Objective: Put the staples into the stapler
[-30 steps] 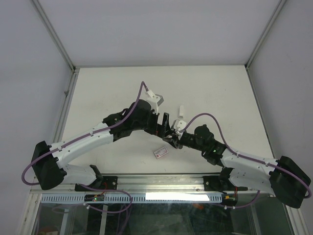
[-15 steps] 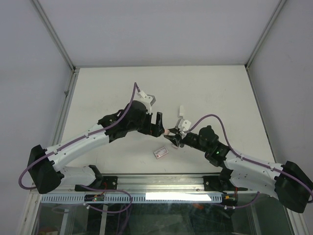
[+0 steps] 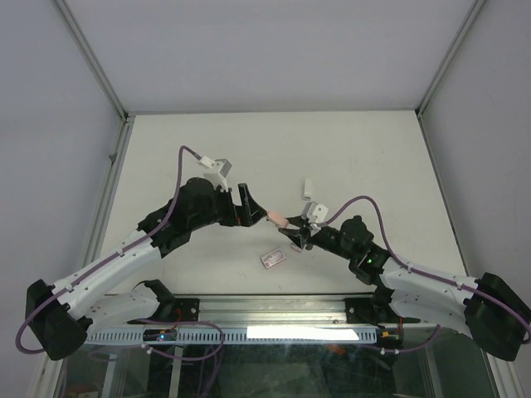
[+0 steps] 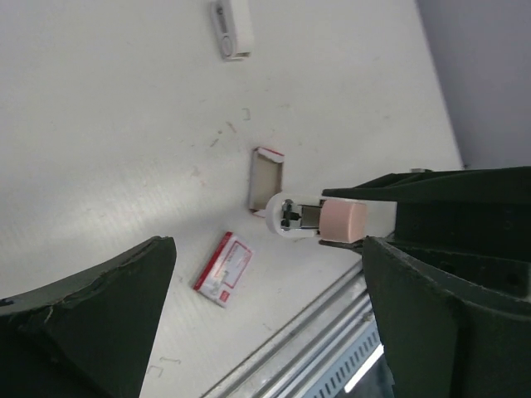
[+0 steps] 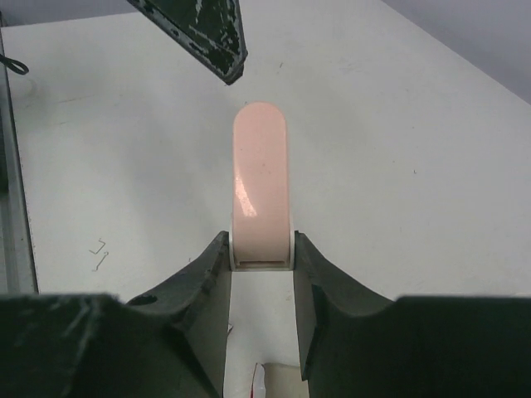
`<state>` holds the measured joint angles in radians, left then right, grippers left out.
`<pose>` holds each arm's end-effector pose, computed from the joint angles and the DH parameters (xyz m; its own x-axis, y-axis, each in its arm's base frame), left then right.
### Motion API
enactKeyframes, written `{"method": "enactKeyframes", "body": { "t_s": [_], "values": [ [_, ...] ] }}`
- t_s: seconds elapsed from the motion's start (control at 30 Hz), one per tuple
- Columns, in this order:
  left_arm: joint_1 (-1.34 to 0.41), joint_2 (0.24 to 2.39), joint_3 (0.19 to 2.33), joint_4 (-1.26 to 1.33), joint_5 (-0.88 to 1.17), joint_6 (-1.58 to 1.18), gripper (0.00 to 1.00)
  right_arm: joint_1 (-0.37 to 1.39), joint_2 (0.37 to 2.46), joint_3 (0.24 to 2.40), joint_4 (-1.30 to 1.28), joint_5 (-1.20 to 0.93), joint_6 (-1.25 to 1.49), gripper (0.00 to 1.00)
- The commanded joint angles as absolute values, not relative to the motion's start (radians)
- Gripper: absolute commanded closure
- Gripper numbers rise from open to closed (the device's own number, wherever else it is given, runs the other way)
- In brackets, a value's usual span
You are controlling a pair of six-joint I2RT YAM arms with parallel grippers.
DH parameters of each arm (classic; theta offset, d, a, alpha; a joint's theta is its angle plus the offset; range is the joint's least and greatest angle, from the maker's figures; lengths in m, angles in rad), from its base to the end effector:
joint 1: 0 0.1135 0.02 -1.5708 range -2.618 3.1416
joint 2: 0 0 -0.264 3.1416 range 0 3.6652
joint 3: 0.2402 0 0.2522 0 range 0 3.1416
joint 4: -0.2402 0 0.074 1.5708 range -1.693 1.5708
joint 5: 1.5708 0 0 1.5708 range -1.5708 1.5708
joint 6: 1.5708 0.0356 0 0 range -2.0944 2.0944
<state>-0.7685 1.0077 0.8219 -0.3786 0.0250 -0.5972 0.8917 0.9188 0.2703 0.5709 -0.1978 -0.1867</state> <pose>0.1601 -0.1560 0.2918 -0.7173 -0.0885 -0.6912 0.3709 0.7913 -0.4862 0.1201 0.1599 0.2148 0.1166 -0.1453 -0.9825 -0.8797 0.4441 -0.1701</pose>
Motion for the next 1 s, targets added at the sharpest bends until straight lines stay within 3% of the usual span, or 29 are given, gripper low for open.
{"method": "enactKeyframes", "body": {
  "t_s": [0.0, 0.57, 0.63, 0.77, 0.87, 0.97],
  "values": [
    [-0.713, 0.937, 0.734, -0.108, 0.228, -0.771, 0.01, 0.89, 0.896, 0.268, 0.733, -0.199, -0.14, 1.0],
    [-0.706, 1.045, 0.713, 0.042, 0.431, -0.846, 0.01, 0.89, 0.891, 0.275, 0.788, -0.283, -0.111, 1.0],
    [-0.705, 1.051, 0.712, 0.049, 0.444, -0.847, 0.05, 0.89, 0.887, 0.273, 0.788, -0.28, -0.111, 1.0],
    [-0.705, 1.055, 0.711, 0.058, 0.468, -0.854, 0.24, 0.891, 0.887, 0.271, 0.798, -0.276, -0.109, 1.0],
    [-0.706, 1.056, 0.702, 0.08, 0.476, -0.87, 0.57, 0.89, 0.894, 0.27, 0.806, -0.274, -0.109, 1.0],
    [-0.705, 1.058, 0.692, 0.104, 0.483, -0.89, 0.96, 0.891, 0.904, 0.266, 0.816, -0.272, -0.105, 1.0]
  ]
}}
